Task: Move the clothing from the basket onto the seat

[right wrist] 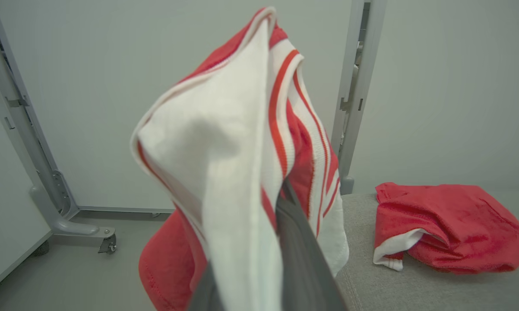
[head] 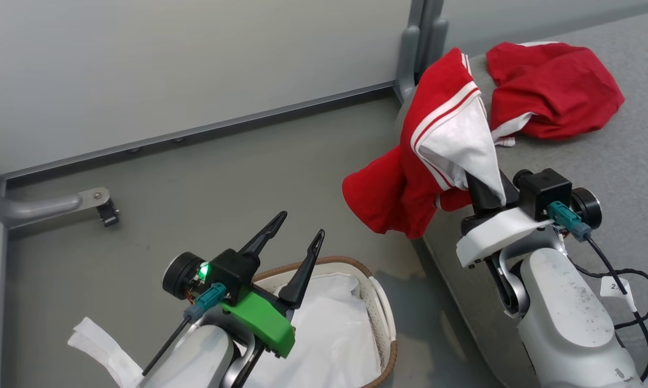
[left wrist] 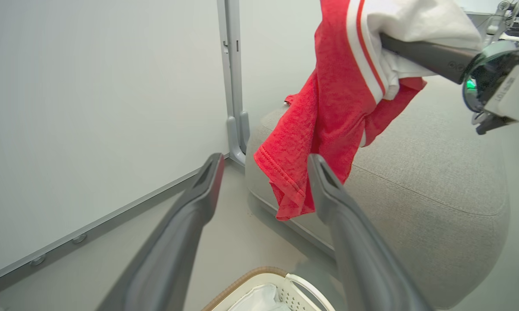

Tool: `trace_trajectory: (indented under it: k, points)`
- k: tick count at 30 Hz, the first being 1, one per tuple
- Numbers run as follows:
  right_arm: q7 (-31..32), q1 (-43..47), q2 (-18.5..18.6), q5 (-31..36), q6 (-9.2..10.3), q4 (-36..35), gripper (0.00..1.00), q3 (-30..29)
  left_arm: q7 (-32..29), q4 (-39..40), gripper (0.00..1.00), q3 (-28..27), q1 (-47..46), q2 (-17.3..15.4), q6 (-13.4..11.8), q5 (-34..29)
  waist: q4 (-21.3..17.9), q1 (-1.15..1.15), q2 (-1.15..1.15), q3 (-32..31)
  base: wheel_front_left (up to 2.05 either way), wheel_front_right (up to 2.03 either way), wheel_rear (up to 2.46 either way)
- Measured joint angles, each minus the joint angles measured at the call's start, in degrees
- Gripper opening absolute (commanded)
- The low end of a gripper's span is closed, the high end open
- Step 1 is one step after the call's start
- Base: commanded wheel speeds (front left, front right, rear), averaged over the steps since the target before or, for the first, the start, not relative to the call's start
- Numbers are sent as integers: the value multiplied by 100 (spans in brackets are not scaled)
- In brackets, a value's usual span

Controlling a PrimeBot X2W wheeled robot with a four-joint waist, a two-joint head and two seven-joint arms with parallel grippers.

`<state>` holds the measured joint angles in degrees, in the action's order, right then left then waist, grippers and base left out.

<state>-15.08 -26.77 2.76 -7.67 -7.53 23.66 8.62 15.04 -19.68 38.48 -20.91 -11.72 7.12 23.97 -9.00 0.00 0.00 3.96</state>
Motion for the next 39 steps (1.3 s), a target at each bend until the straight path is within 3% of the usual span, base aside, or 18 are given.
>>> trace_trajectory:
  k: [15,21,33,39]
  points:
    - [0,133,7,10,0,-209,0,-358,0,-45,100,187,-297,56,26,-216,-1130,0,0,523,0,0,0]
    - [0,136,8,-16,0,-261,0,-415,0,-64,100,293,-433,49,26,-215,-1351,0,0,807,0,0,0]
    - [1,-689,48,430,0,170,0,-604,0,133,100,475,-597,102,27,-320,-1063,0,0,1182,0,0,0]
    - [1,-1918,721,619,0,637,0,-686,0,233,100,548,-808,98,27,-474,-786,0,0,1435,0,0,0]
